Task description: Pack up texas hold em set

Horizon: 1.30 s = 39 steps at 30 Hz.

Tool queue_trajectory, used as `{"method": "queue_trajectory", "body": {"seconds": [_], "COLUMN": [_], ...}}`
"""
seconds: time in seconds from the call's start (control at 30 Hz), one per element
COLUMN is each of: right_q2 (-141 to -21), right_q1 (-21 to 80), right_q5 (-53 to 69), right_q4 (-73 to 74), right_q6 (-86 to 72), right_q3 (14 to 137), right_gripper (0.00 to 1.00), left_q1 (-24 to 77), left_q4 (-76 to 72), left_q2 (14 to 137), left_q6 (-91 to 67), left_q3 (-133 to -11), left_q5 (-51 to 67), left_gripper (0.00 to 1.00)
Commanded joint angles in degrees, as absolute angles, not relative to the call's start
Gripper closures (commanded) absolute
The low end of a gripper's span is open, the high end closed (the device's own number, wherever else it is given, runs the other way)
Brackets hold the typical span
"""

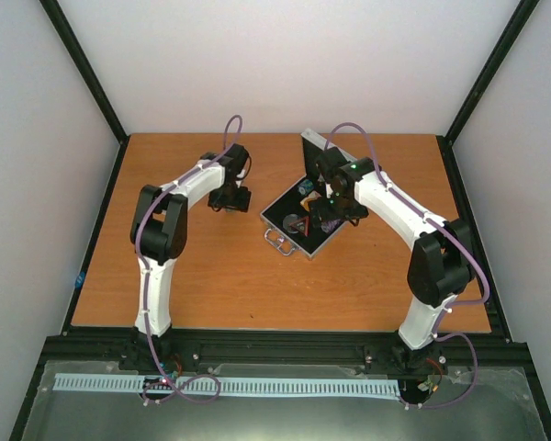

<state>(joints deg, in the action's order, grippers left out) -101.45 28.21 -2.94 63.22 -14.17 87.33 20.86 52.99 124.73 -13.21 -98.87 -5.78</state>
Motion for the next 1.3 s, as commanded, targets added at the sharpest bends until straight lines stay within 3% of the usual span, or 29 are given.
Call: {"method": "queue_trajectory", "body": {"seconds": [0.0,0.5,0.87,1.03,1.27], "right_q2": [-102.1,-99.9,-99.2,-99.6,-100.1], "right_q1": [27.8,27.8,27.8,27.7,27.8], "right_q5": [-3.1,-3.3,-3.0,-2.7,-1.8], "right_q4": [63.4,63.7,63.4,63.1,62.5], "right_q6": [-13.4,-14.3,-15.1,-15.2,-15.4], "right_q3": [88.1,85.5,84.0,84.0,84.1], "right_gripper": [0.00,0.00,0.00,0.00,0.00], "left_q1": [19.8,19.7,19.7,19.7,19.7], "left_q4": [53.6,52.3,53.8,53.6,53.7], "left_q2": [126.4,129.7,131.1,130.2,128.5], "left_q6": [-12.0,-12.2,-12.5,-13.0,-12.8], "left_q3": [-102.0,-103.5,-104.6,-102.5,-101.1], "left_q5": [-5.7,-4.2,-4.5,-5.5,-6.3], "left_gripper": [0.25,0.29,0.64,0.73,0.72]}}
